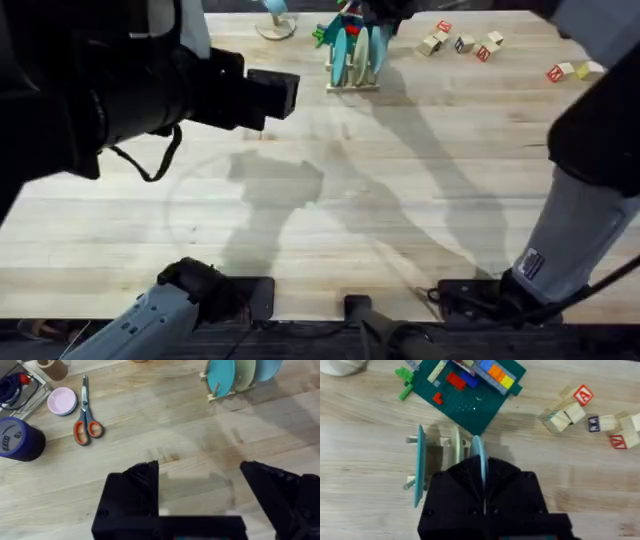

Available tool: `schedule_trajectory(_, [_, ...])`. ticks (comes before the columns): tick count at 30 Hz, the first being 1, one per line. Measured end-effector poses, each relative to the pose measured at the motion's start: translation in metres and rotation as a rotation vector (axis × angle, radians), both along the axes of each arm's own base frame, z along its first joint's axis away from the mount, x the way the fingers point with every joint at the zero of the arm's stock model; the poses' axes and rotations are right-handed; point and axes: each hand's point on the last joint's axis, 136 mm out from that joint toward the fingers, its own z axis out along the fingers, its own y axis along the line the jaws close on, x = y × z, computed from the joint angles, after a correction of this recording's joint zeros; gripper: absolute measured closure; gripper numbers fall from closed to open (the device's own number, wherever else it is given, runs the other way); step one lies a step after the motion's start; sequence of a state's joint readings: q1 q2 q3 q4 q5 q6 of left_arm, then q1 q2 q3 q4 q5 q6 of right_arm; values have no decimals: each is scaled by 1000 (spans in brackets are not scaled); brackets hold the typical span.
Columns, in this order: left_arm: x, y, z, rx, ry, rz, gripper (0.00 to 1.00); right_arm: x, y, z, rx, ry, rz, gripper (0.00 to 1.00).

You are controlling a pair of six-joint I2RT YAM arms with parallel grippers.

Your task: Pick up the plates from the table one by one and place each into a slot on the dish rack.

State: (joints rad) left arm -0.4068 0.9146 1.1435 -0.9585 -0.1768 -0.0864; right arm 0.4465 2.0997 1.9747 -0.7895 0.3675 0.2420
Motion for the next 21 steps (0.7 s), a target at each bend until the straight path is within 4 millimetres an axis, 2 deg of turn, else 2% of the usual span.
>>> schedule_trajectory(2, [0,0,0,0,0,0,8,1,2,-11,-5,19,5,971])
schedule_trajectory(21, [0,0,0,0,0,0,8,1,2,-11,-5,18,6,947])
